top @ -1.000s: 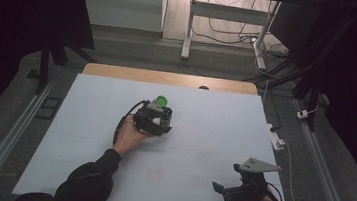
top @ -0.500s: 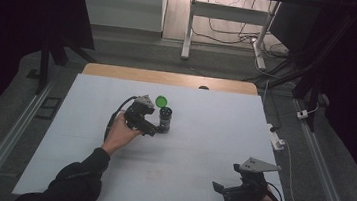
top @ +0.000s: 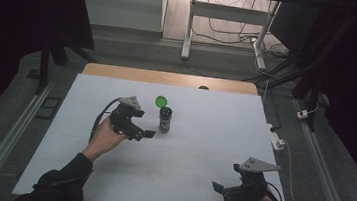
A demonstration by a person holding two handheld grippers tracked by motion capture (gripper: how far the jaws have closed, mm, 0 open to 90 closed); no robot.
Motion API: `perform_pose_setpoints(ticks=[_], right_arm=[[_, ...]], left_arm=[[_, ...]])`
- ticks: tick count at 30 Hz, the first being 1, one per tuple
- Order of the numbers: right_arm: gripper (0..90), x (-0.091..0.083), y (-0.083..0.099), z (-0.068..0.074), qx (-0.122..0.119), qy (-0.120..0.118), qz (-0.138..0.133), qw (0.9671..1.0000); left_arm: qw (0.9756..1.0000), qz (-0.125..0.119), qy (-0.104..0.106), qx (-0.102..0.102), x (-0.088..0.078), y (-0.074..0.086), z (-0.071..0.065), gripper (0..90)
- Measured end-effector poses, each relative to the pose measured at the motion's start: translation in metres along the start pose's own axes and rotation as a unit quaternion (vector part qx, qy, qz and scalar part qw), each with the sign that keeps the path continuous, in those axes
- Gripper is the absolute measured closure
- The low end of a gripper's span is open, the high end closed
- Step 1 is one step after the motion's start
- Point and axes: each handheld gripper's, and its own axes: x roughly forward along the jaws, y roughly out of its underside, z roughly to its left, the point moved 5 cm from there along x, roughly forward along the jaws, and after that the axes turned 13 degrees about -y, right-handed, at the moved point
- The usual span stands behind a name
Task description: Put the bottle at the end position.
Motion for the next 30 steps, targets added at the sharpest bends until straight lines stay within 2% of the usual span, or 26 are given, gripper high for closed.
perform_pose_setpoints(ticks=[7,12,17,27,30], right_arm=[[0.0,0.000,0.000,0.000,-0.001,0.001,0.001,1.0000],[0.0,0.000,0.000,0.000,-0.001,0.001,0.001,1.0000],[0.0,0.001,-0.001,0.000,-0.001,0.001,0.001,1.0000],[0.0,0.001,-0.001,0.000,-0.003,0.001,0.000,1.0000],[0.0,0.001,-0.001,0.001,-0.003,0.001,0.000,1.0000]], left_arm=[[1.0000,-0.006,-0.002,0.004,-0.027,0.012,-0.005,0.0],[0.9999,-0.014,0.001,-0.006,-0.048,0.023,-0.008,0.0],[0.9998,-0.016,0.001,-0.007,-0.063,0.034,-0.014,0.0],[0.9997,-0.013,-0.013,-0.013,-0.089,0.059,-0.024,0.0],[0.9995,-0.015,-0.018,-0.020,-0.100,0.069,-0.028,0.0]])
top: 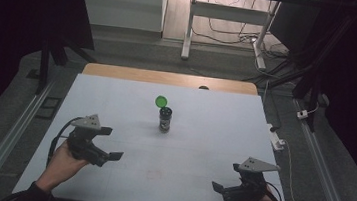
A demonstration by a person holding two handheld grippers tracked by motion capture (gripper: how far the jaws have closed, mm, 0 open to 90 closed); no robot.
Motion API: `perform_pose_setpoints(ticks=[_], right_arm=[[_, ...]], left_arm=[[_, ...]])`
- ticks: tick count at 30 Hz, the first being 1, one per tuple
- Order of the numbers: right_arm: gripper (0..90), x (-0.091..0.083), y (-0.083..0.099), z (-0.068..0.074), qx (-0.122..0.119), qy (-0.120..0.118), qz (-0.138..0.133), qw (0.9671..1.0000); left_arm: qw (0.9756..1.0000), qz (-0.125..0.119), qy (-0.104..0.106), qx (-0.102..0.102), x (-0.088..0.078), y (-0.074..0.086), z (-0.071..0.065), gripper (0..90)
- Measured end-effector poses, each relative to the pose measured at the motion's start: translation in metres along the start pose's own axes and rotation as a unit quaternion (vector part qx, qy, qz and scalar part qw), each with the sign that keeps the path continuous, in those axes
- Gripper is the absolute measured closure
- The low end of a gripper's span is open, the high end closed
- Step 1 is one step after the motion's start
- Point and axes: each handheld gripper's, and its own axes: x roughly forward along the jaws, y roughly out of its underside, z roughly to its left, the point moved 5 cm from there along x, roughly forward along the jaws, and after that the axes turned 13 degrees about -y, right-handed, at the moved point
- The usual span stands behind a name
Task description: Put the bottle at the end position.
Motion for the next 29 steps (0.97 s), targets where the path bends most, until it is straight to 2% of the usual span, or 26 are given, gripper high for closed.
perform_pose_setpoints(ticks=[2,5,7,9,17,23,27,29], right_arm=[[0.0,0.000,0.000,0.000,0.000,0.000,0.000,1.0000],[0.0,0.000,0.000,0.000,-0.001,0.000,0.000,1.0000],[0.0,0.000,0.000,0.000,0.000,0.000,0.000,1.0000],[0.0,0.000,0.000,0.000,-0.001,0.001,-0.001,1.0000],[0.0,0.000,-0.001,0.000,0.001,0.001,-0.003,1.0000],[0.0,0.000,-0.001,0.000,-0.001,0.002,-0.001,1.0000],[0.0,0.000,-0.001,0.000,-0.001,0.001,-0.002,1.0000],[0.0,0.000,0.000,0.000,-0.001,0.001,-0.001,1.0000]], left_arm=[[1.0000,0.000,-0.010,0.002,-0.008,0.007,-0.002,0.0],[0.9998,-0.001,-0.016,-0.009,-0.019,0.019,-0.004,0.0],[0.9996,-0.001,-0.027,-0.012,-0.026,0.028,-0.003,0.0],[0.9993,-0.003,-0.027,-0.026,-0.032,0.035,-0.003,0.0],[0.9971,0.002,-0.056,-0.051,-0.047,0.064,0.000,0.0],[0.9949,0.022,-0.094,-0.029,-0.046,0.073,-0.001,0.0],[0.9939,0.040,-0.101,-0.021,-0.042,0.079,-0.002,0.0],[0.9940,0.041,-0.099,-0.021,-0.041,0.079,-0.002,0.0]])
